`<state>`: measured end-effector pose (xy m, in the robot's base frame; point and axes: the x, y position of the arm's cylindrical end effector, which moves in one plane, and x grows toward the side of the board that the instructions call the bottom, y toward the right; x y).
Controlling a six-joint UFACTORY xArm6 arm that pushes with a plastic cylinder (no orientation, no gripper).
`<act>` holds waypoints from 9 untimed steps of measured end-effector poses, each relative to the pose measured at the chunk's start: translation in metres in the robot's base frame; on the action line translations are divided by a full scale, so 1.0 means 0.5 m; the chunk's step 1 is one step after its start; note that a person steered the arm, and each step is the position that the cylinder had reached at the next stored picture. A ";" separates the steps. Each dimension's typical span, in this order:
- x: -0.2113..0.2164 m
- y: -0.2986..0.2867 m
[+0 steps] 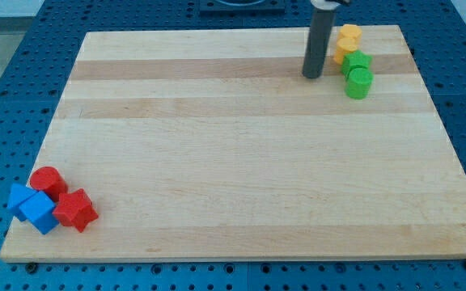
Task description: Move the blue triangle diagonal top left to the red star
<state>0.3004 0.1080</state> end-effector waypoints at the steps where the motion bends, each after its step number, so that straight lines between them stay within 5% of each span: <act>1: -0.064 0.014; 6: 0.025 0.076; 7: 0.028 -0.007; 9: 0.164 -0.079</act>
<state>0.3826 0.0686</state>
